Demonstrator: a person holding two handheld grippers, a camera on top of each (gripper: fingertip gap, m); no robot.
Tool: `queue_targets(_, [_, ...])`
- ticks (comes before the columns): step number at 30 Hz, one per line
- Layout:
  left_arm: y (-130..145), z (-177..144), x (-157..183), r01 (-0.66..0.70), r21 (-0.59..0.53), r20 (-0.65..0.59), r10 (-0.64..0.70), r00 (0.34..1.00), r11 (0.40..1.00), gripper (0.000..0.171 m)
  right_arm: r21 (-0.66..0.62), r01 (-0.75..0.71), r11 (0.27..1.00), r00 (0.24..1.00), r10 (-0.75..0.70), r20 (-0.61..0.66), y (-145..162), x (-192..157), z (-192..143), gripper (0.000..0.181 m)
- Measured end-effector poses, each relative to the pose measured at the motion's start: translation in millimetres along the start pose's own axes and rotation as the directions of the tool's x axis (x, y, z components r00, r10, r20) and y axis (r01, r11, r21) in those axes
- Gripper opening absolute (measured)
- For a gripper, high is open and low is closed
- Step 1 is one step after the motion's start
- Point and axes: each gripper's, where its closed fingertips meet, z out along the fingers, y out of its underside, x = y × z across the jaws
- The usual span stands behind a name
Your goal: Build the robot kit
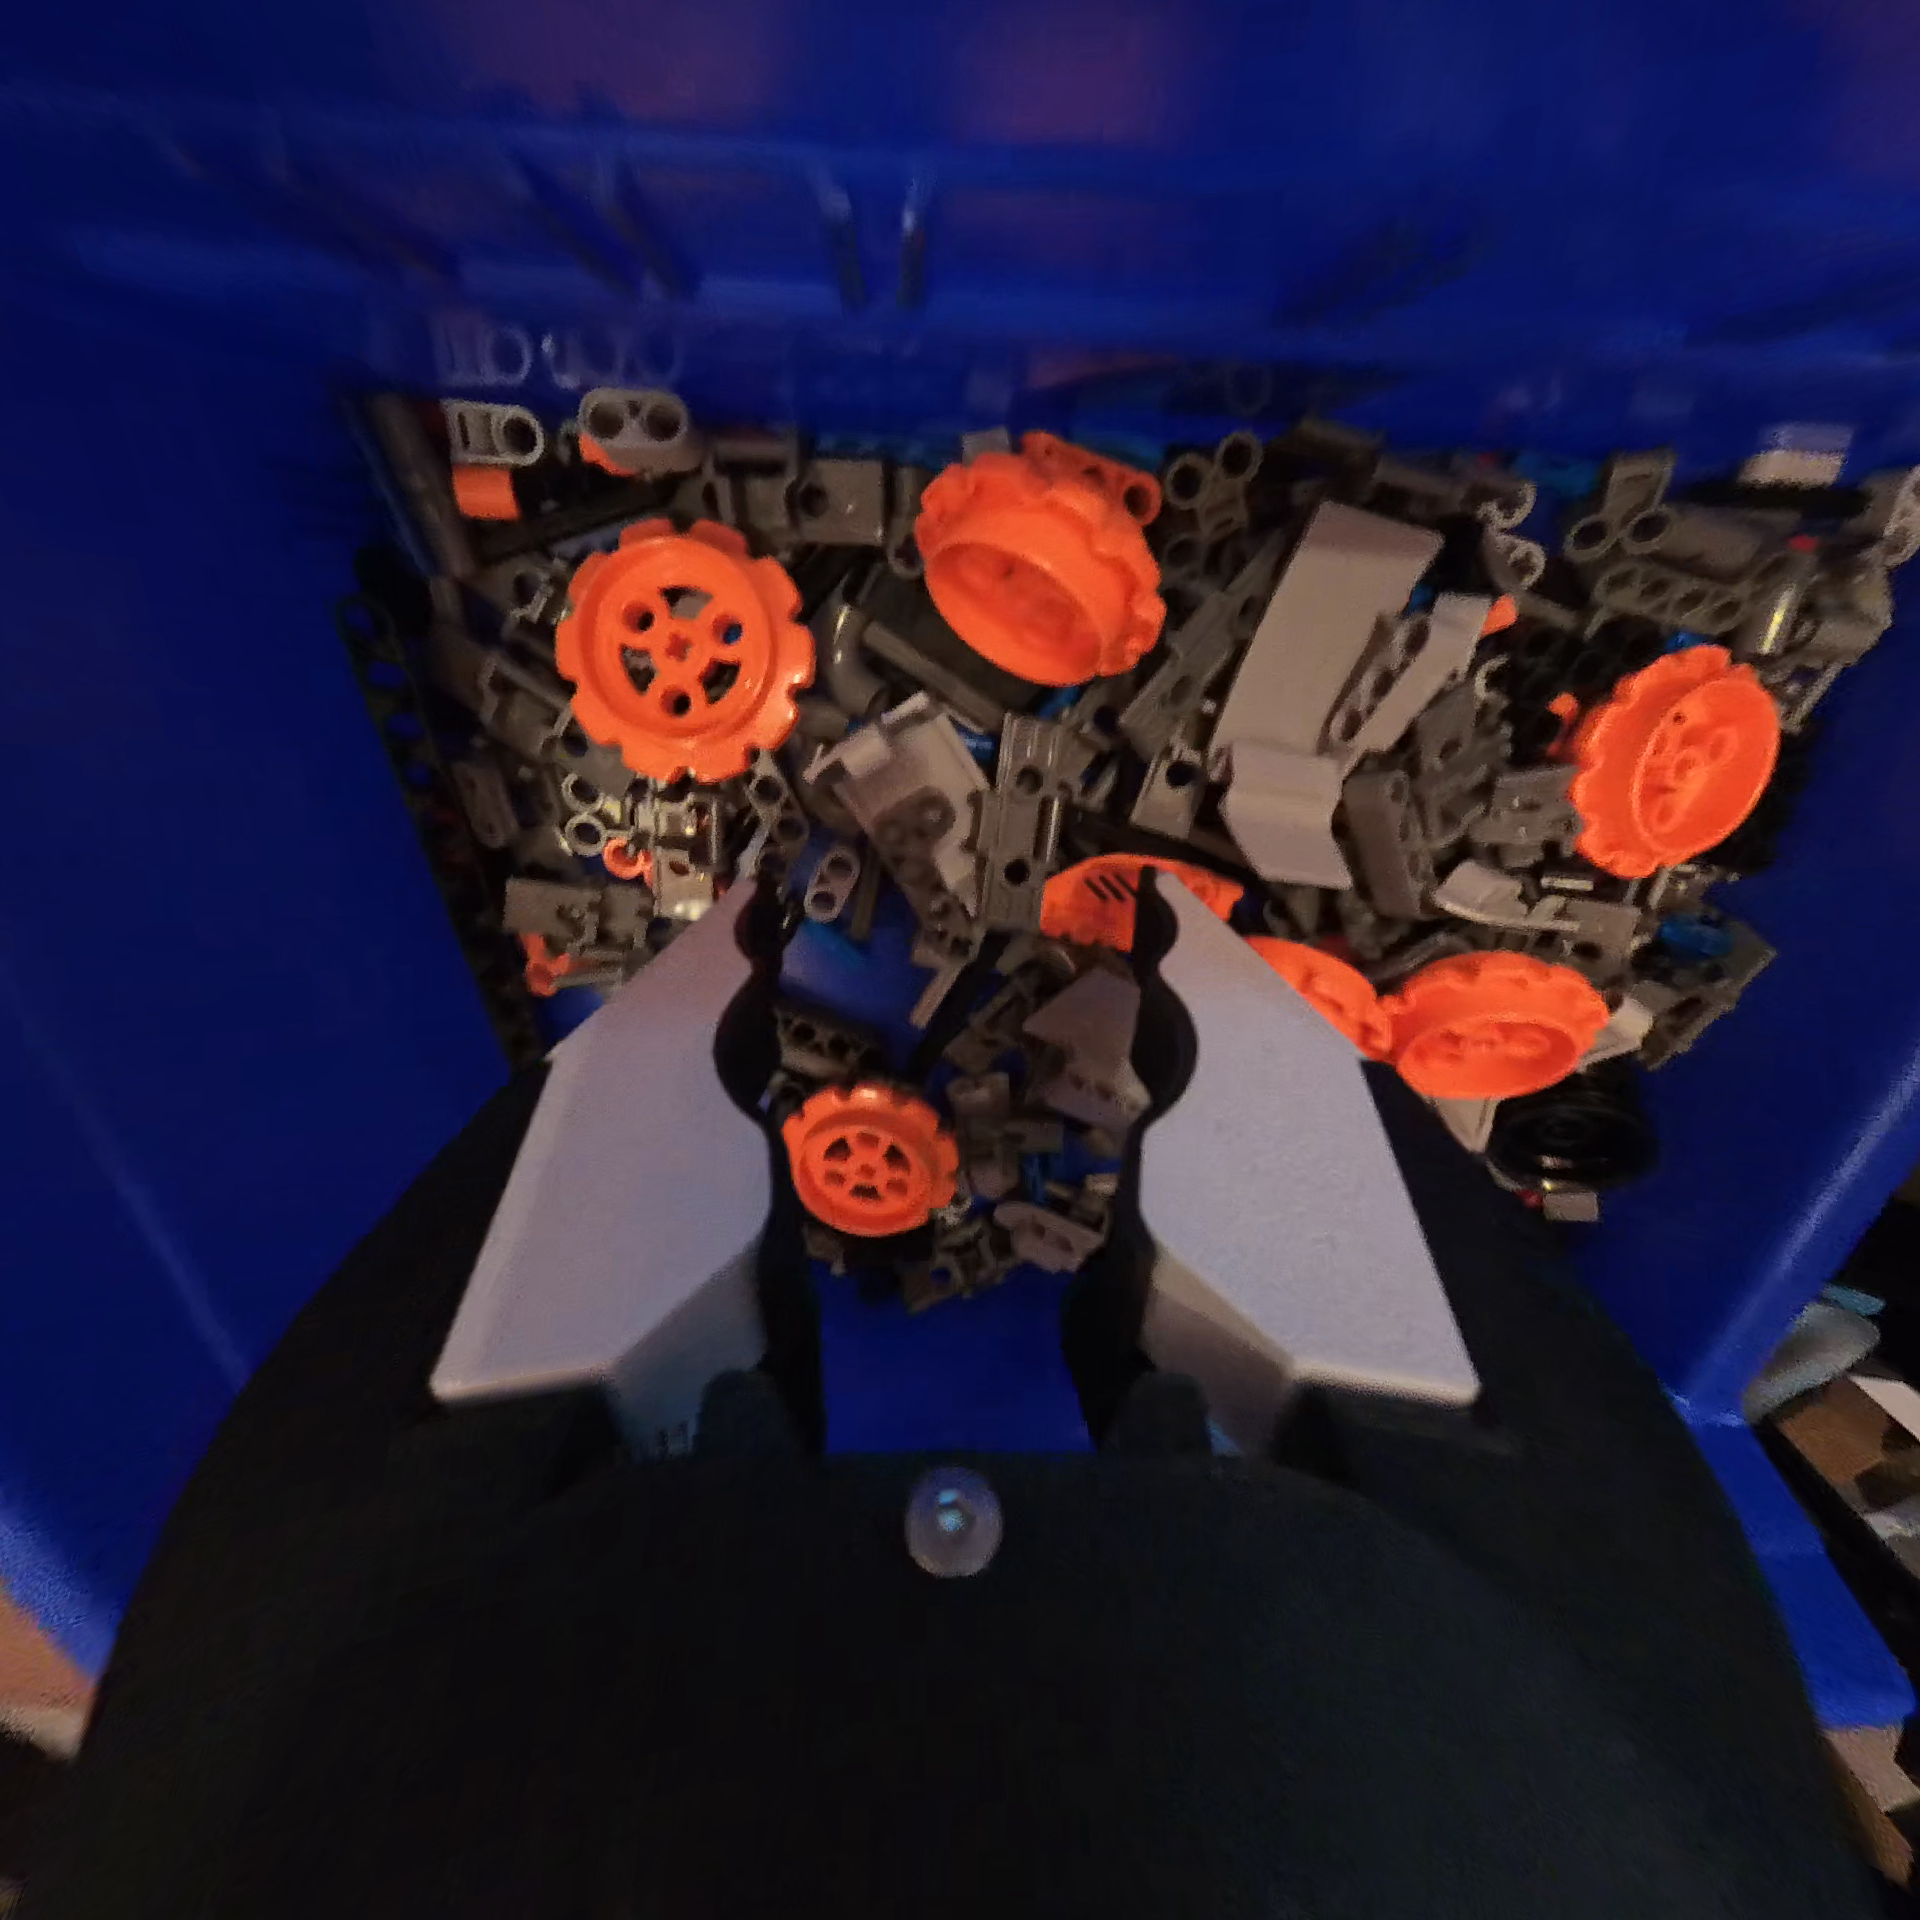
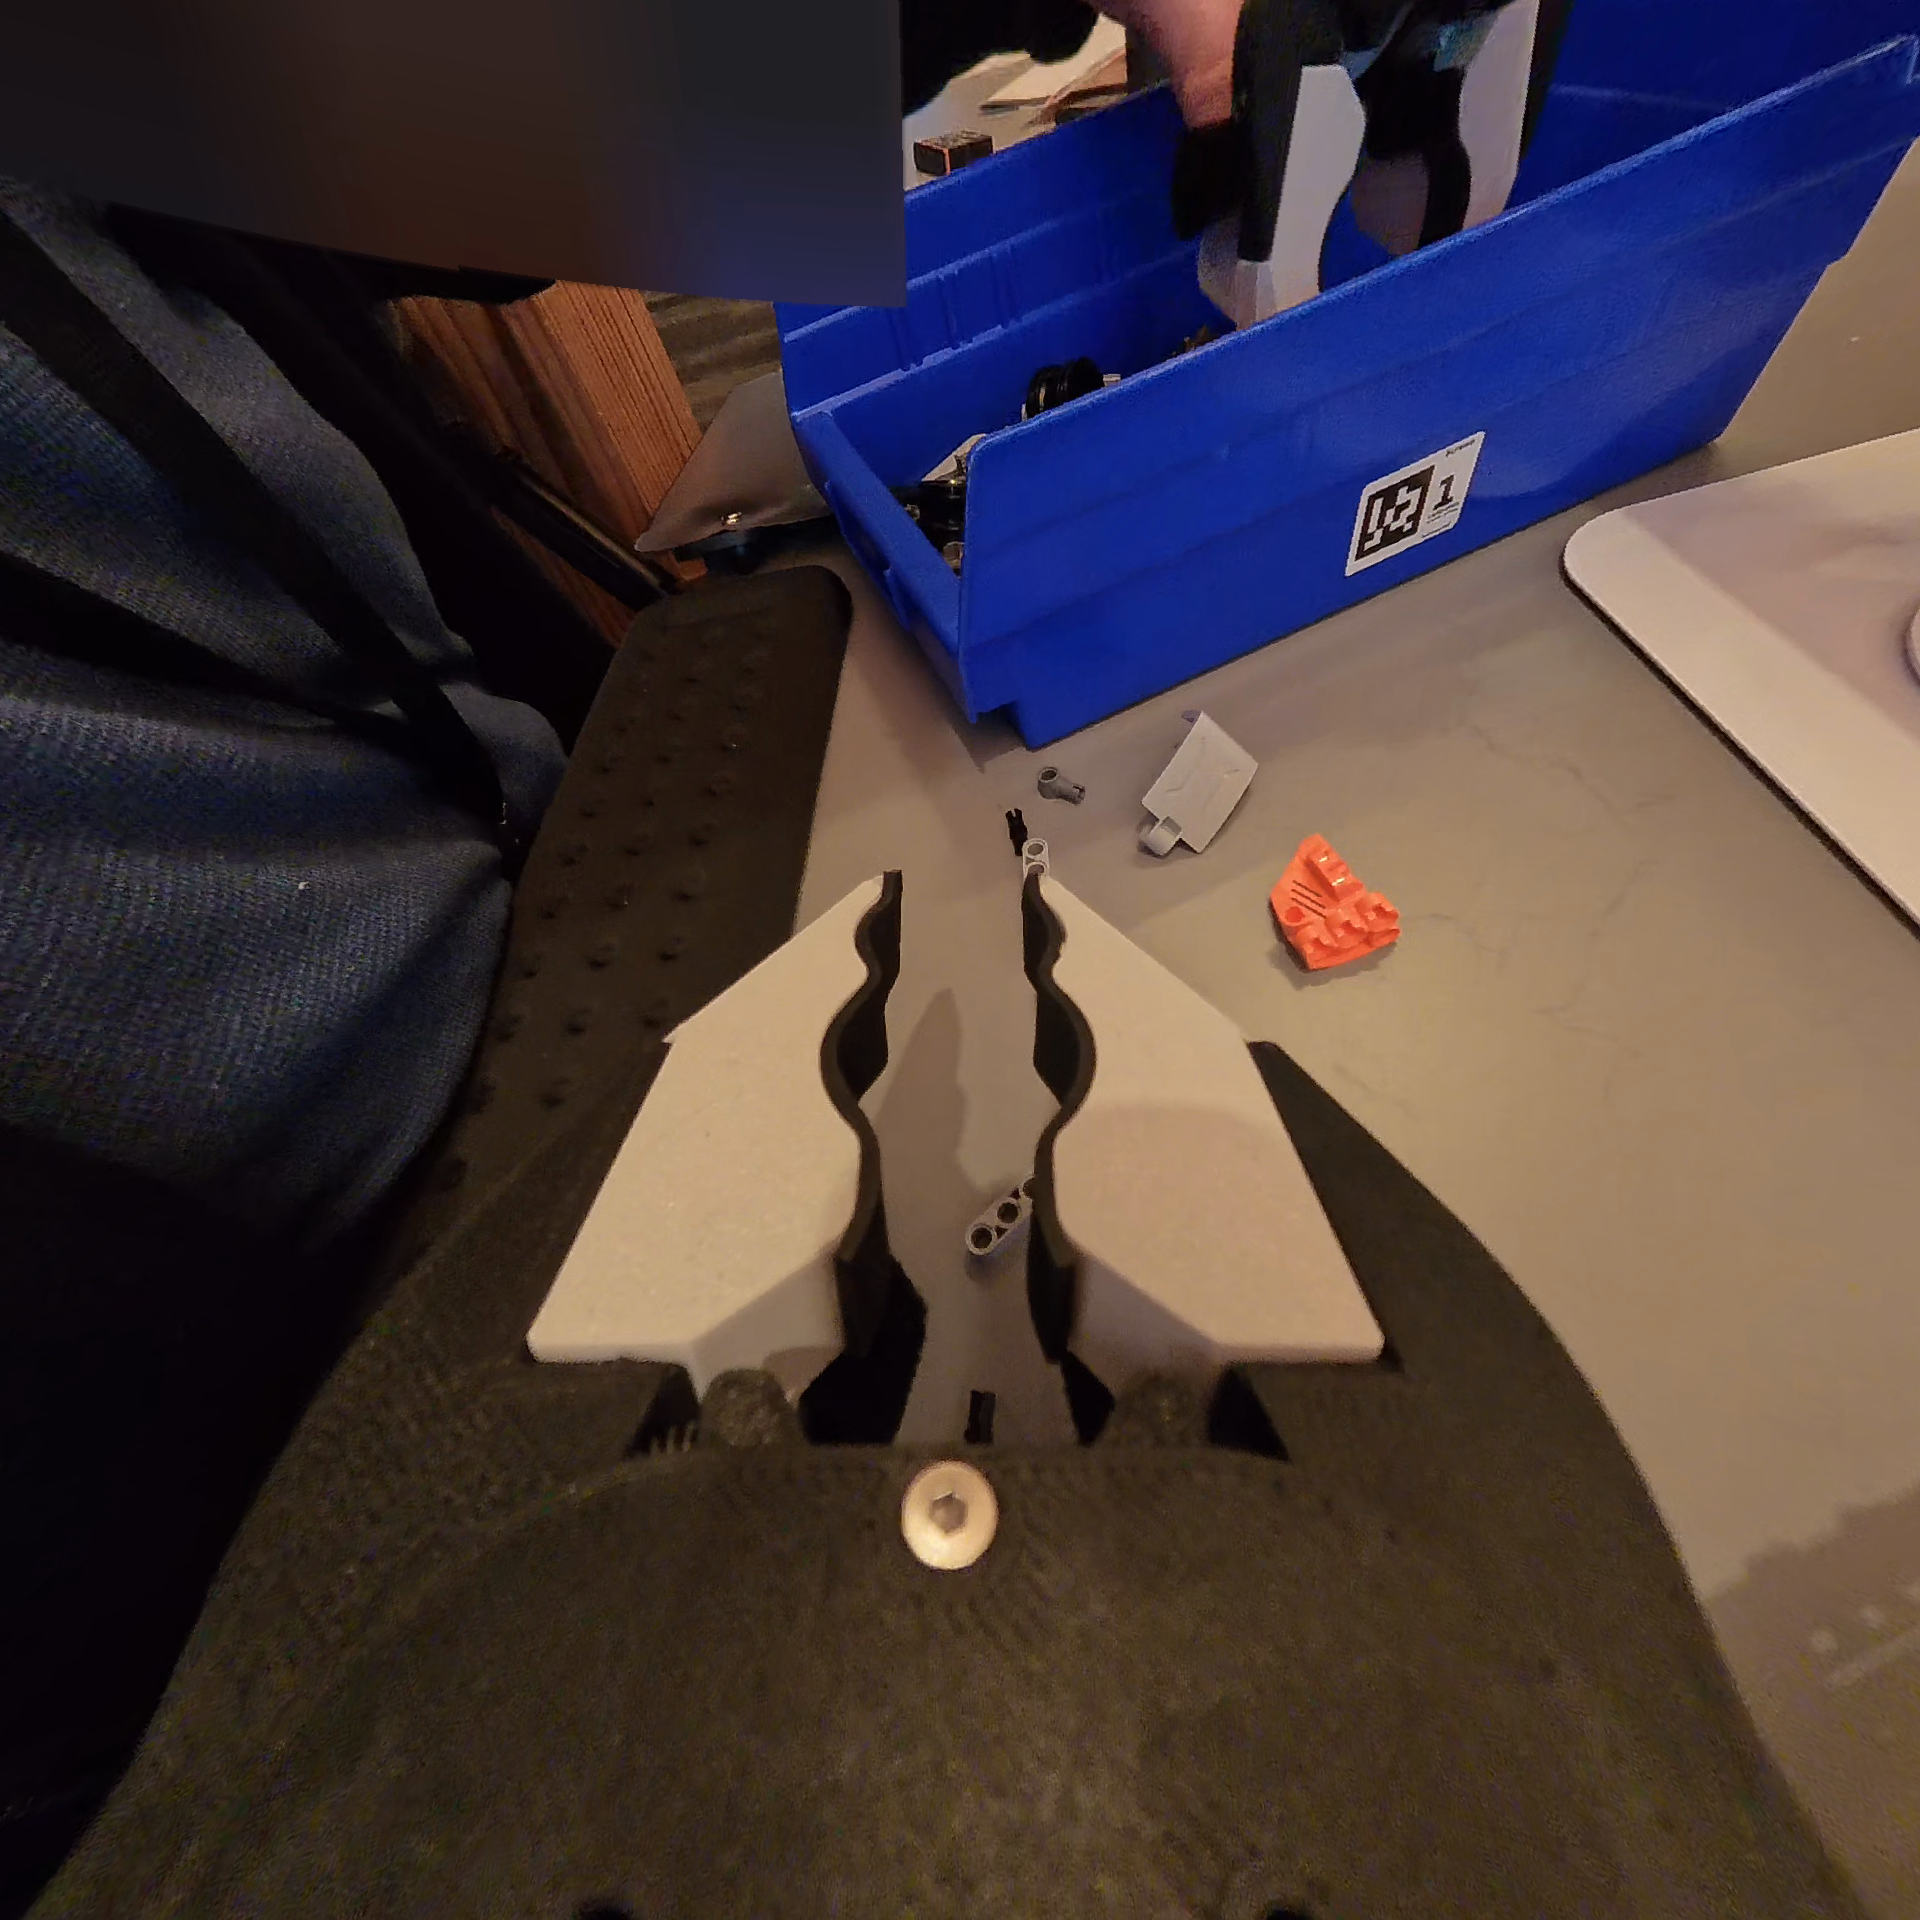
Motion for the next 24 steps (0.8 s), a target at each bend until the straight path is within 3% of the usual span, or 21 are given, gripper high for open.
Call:
queue_targets(6, [-7,6,-4,0.000,-0.001,0.061,0.000,0.998,1.000,0.045,-0.003,-0.009,1.000,1.000,0.009,0.003,2,1,1,0.021])
queue_targets(8, [-11,8,1,-0.010,0.027,0.051,0.008,0.999,1.000,0.027,0.000,-0.008,1.000,1.000,0.008,0.002,1,1,0,0.021])
queue_targets(18, [-8,3,10,-0.028,0.083,0.103,0.019,0.995,0.996,0.026,0.001,-0.008,1.000,1.000,0.008,0.000,1,1,0,0.021])
queue_targets(24, [-15,-45,13,-0.038,0.161,0.123,0.019,0.992,0.986,0.026,0.003,-0.004,1.000,1.000,0.004,0.000,0,1,0,0.021])
